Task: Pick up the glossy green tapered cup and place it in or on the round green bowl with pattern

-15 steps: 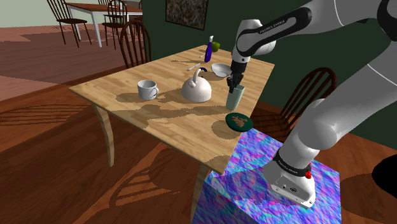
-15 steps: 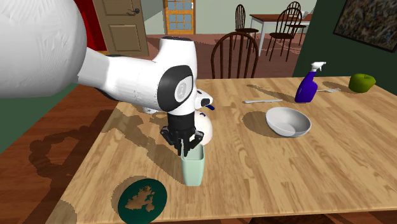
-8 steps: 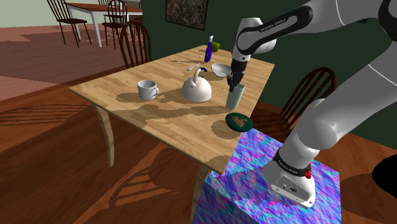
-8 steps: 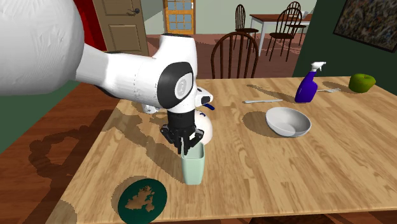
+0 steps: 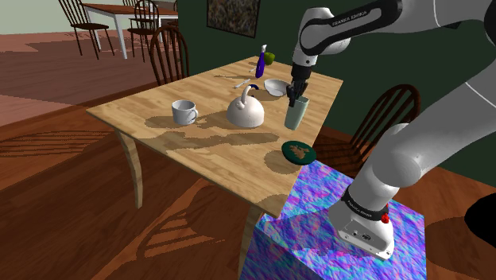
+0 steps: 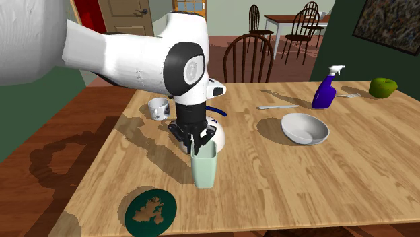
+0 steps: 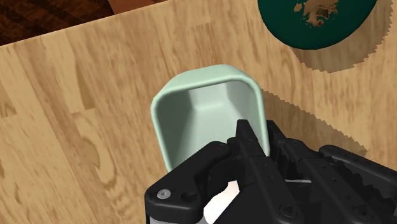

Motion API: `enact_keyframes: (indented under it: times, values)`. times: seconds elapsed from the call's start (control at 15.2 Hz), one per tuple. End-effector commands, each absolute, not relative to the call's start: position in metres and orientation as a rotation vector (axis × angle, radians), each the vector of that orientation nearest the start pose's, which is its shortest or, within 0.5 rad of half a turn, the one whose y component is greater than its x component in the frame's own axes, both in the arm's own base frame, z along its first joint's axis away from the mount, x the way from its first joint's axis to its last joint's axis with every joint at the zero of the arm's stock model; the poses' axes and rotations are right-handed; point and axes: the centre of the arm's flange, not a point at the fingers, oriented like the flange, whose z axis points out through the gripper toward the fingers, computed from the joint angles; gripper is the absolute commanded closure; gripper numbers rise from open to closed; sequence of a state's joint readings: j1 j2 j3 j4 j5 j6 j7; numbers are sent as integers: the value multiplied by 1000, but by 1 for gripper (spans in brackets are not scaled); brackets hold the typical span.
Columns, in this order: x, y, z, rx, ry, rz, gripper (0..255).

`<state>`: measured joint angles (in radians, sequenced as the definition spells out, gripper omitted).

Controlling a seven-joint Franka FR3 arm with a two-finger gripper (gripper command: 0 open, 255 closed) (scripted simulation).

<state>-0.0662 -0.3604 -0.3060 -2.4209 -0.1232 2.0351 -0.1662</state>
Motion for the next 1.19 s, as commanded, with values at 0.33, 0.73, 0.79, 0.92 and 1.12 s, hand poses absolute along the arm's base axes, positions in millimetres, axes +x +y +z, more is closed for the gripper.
enact_keyframes:
  times: [0.33, 0.73, 0.79, 0.92, 1.12]
  values:
    - [397, -165, 471, -3128, 200, 58, 255]
    - [397, -165, 502, -3128, 200, 58, 255]
    - [397, -165, 508, -3128, 200, 58, 255]
    - [390, -155, 512, -3128, 200, 58, 255]
    - [367, -125, 525, -3128, 200, 58, 255]
